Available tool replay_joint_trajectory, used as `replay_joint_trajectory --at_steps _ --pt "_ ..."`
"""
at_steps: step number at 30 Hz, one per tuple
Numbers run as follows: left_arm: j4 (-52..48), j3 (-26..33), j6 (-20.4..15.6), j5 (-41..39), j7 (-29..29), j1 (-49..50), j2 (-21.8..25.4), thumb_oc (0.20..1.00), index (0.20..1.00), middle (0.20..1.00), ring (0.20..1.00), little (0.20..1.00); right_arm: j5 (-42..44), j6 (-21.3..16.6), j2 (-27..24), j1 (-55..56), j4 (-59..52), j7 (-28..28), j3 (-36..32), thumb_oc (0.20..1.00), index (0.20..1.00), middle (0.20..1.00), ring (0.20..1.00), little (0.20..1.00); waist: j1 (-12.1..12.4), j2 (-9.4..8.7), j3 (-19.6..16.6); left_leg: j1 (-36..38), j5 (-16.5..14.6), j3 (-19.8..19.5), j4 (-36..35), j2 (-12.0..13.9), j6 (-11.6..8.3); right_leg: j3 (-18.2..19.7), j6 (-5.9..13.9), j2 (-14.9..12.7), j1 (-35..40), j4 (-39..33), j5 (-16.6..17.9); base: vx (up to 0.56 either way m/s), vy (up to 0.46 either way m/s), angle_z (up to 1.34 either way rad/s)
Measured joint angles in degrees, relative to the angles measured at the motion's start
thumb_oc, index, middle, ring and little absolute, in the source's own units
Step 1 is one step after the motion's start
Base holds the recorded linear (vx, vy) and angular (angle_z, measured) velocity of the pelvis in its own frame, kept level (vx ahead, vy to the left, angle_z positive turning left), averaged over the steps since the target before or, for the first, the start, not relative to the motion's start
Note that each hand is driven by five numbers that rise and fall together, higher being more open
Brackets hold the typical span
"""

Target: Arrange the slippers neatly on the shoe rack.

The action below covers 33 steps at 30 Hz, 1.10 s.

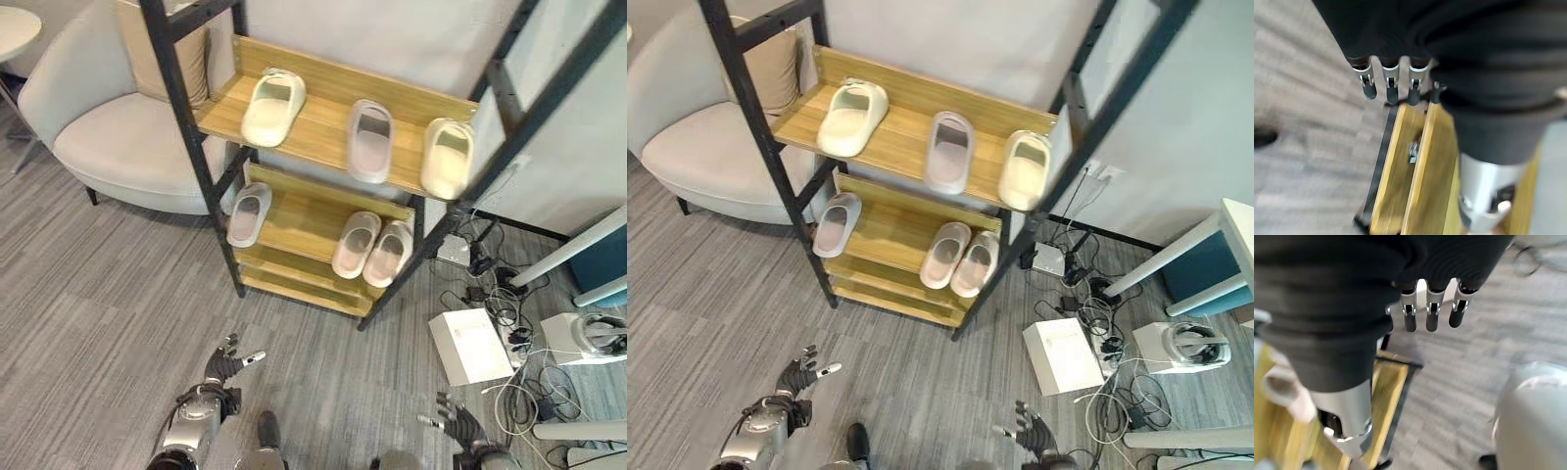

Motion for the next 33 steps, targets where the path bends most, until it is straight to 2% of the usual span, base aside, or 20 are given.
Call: replay_joint_trajectory --at_steps 2,3,4,6,10,11,12,13,14,16,17,18,20,21,22,24,25,26,29,33 --pt "-0.1 -0.2 0.1 0.0 -0.1 0.4 0.7 1.000 1.000 1.000 1.000 1.000 0.0 -0.4 -0.1 -0.6 -0.9 0.1 0.0 1.000 1.000 1.000 1.000 1.000 -0.4 0.70 0.5 1.5 0.0 -0.1 0.1 -1.6 -1.15 -0.1 0.19 2.2 -2.0 -5.2 -1.3 0.32 0.163 0.30" --pt "0.2 0.0 0.0 0.0 -0.1 0.9 0.6 1.000 1.000 1.000 1.000 1.000 0.0 -0.4 -0.1 -1.0 -0.8 0.2 -0.2 1.000 1.000 1.000 1.000 1.000 -0.2 0.96 0.8 3.1 -2.4 -0.6 -0.9 -2.2 -1.20 -4.3 -0.18 2.9 -3.2 -10.4 -1.0 0.23 0.054 0.00" --pt "0.8 -0.1 0.2 0.0 -0.2 1.3 0.4 1.000 1.000 1.000 1.000 1.000 0.0 -0.2 0.1 -1.4 -0.6 0.2 0.0 1.000 1.000 1.000 1.000 1.000 -0.1 0.76 0.7 3.7 -2.7 -0.5 -1.1 -2.4 -1.60 -8.6 -0.89 3.8 -2.9 -17.3 0.3 0.29 0.061 0.07" --pt "1.0 0.4 0.6 0.0 -0.2 2.3 0.3 1.000 1.000 1.000 1.000 1.000 0.0 -0.2 0.0 -1.0 -0.8 0.2 -0.2 1.000 1.000 1.000 1.000 1.000 -0.7 -0.13 1.0 6.0 -4.8 -1.0 -1.2 -4.2 -1.87 -13.0 -0.69 6.1 -4.0 -24.8 5.8 0.26 0.038 0.27" --pt "-0.2 0.0 0.7 0.1 -0.3 3.3 0.0 1.000 1.000 1.000 1.000 1.000 0.0 -0.2 0.1 0.8 -0.8 0.2 -0.2 1.000 1.000 1.000 1.000 1.000 -1.8 -1.39 0.3 9.6 -5.9 -2.0 -0.8 -5.4 -2.18 -13.1 -2.48 7.1 -1.8 -24.1 8.4 0.17 -0.088 0.29" --pt "-0.9 -0.1 0.7 0.1 -0.5 3.5 0.1 1.000 1.000 1.000 1.000 1.000 0.0 -0.2 0.1 0.9 -0.6 0.2 -0.2 1.000 1.000 1.000 1.000 1.000 -1.9 -1.27 0.2 10.3 -6.7 -1.6 -0.7 -4.9 -3.45 -13.0 -2.84 8.3 -0.5 -24.1 8.1 0.12 -0.110 -0.10" --pt "-1.9 0.1 0.7 0.0 -0.7 4.4 0.0 1.000 1.000 1.000 1.000 1.000 0.0 0.0 0.3 0.3 0.5 0.2 0.0 1.000 1.000 1.000 1.000 1.000 -1.3 -1.16 0.2 11.3 -8.1 -0.3 1.0 -3.8 -5.58 -12.4 -5.83 10.1 1.2 -23.9 6.3 0.05 -0.064 -0.39" --pt "-2.3 0.0 0.6 0.0 -0.8 5.2 0.5 1.000 1.000 1.000 1.000 1.000 0.0 -0.1 0.7 0.5 1.1 0.2 -0.1 1.000 1.000 1.000 1.000 1.000 -1.2 -2.10 -0.3 10.8 -8.2 0.5 3.3 -3.8 -5.59 -10.6 -6.78 10.9 2.4 -25.6 7.0 0.06 -0.073 -0.53" --pt "-2.3 0.1 0.7 0.0 -1.3 5.3 0.5 1.000 1.000 1.000 1.000 1.000 0.1 -0.3 0.4 0.0 1.0 0.2 -0.2 1.000 1.000 1.000 1.000 1.000 -0.6 -3.04 -0.5 8.0 -9.8 0.1 12.9 -3.5 -7.81 -8.8 -10.58 11.8 6.4 -31.0 8.8 0.07 0.003 -0.46" --pt "-2.3 -0.2 0.5 -0.1 -1.5 5.0 -0.5 1.000 1.000 1.000 1.000 1.000 0.1 -0.4 -1.2 -0.1 0.7 0.3 0.0 1.000 1.000 1.000 1.000 1.000 1.1 -3.52 -0.7 1.4 -12.2 -5.6 26.0 -2.4 -9.37 -6.4 -12.10 11.8 9.8 -35.2 10.3 0.08 0.070 -0.56" --pt "-2.6 -0.3 0.4 -0.4 -1.7 4.3 -2.1 1.000 1.000 1.000 1.000 1.000 0.1 -0.3 -3.2 -0.6 1.0 0.0 -0.2 1.000 1.000 1.000 1.000 1.000 0.9 -1.56 -0.7 -3.3 -14.2 -12.5 24.1 -0.7 -11.26 -5.3 -11.13 13.6 10.4 -37.7 9.7 0.12 0.142 -0.66" --pt "-3.0 -0.1 0.4 -0.7 -1.7 4.1 -2.7 1.000 1.000 1.000 1.000 1.000 0.1 -0.1 -4.1 -1.4 1.1 0.1 -0.1 1.000 1.000 1.000 1.000 1.000 1.6 -0.36 -0.1 -3.9 -13.7 -15.6 18.3 0.4 -11.34 -5.2 -11.71 14.2 10.5 -38.2 10.4 0.12 0.142 -0.43" --pt "-3.0 -0.1 0.4 -0.8 -1.7 4.7 -3.0 1.000 1.000 1.000 1.000 1.000 0.1 -0.2 -4.5 -2.3 0.9 0.1 -0.2 1.000 1.000 1.000 1.000 1.000 0.7 0.71 1.1 -5.2 -8.8 -18.8 8.0 3.5 -13.61 -2.2 -10.15 15.2 12.7 -38.2 9.7 0.12 0.162 -0.50" --pt "-2.9 -0.1 0.4 -0.8 -1.7 5.1 -3.0 1.000 1.000 1.000 1.000 1.000 0.1 -0.2 -4.5 -2.2 0.9 0.2 -0.1 1.000 1.000 1.000 1.000 1.000 1.2 0.75 1.1 -4.7 -7.5 -19.8 5.1 3.8 -13.56 -1.6 -9.33 15.2 13.0 -38.3 8.9 0.07 0.163 -0.85" --pt "-3.1 -0.2 0.4 -1.0 -1.8 5.4 -3.1 1.000 1.000 1.000 1.000 1.000 0.1 -0.2 -4.7 -2.6 1.0 0.2 -0.3 1.000 1.000 1.000 1.000 1.000 1.3 1.22 1.7 -4.3 -3.4 -21.0 1.2 4.7 -13.11 0.2 -9.49 15.4 13.8 -38.2 8.6 0.08 0.301 -1.11" --pt "-3.1 -0.4 0.5 -1.0 -2.3 5.9 -3.1 1.000 1.000 1.000 1.000 1.000 0.0 -0.2 -5.5 -1.9 1.0 0.2 -0.4 1.000 1.000 1.000 1.000 1.000 -0.8 2.43 1.1 -3.1 -0.8 -19.1 3.6 3.8 -10.99 1.7 -8.53 15.2 14.7 -38.2 8.0 0.05 0.262 -0.79" --pt "-3.3 -0.2 0.4 -1.0 -2.6 5.7 -2.5 1.000 1.000 1.000 1.000 1.000 0.0 0.0 -4.9 -1.4 1.1 0.3 -0.4 1.000 1.000 1.000 1.000 1.000 -0.8 2.12 1.1 -0.5 2.6 -18.2 -0.3 2.6 -9.47 3.2 -7.04 14.1 14.9 -38.1 8.1 0.00 0.137 -0.40" --pt "-3.4 -0.2 0.4 -1.0 -2.6 5.2 -1.7 1.000 1.000 1.000 1.000 1.000 0.0 0.0 -4.2 -1.2 0.9 0.5 -0.3 1.000 1.000 1.000 1.000 1.000 -0.8 1.18 1.3 0.0 3.2 -17.2 -0.9 1.5 -8.65 3.1 -6.05 12.8 14.9 -37.9 8.0 0.01 0.135 -0.43" --pt "-3.9 -0.3 0.4 -1.0 -2.7 4.0 -0.7 1.000 1.000 1.000 1.000 1.000 0.0 0.0 -2.6 0.0 0.8 0.7 -0.2 1.000 1.000 1.000 1.000 1.000 -1.0 0.03 1.2 0.3 2.6 -16.0 -0.9 -1.2 -6.99 3.0 -4.12 9.8 14.2 -36.6 8.1 0.00 0.129 -0.13" --pt "-5.1 -0.3 0.4 -1.0 -2.6 3.6 0.4 1.000 1.000 1.000 1.000 1.000 -0.1 -0.2 -2.1 -1.0 0.7 1.1 -0.3 1.000 1.000 1.000 1.000 1.000 0.0 0.38 2.3 0.8 1.0 -13.5 -1.3 -3.1 -5.50 4.1 -1.89 7.6 12.4 -34.8 7.8 -0.09 0.103 -0.30"
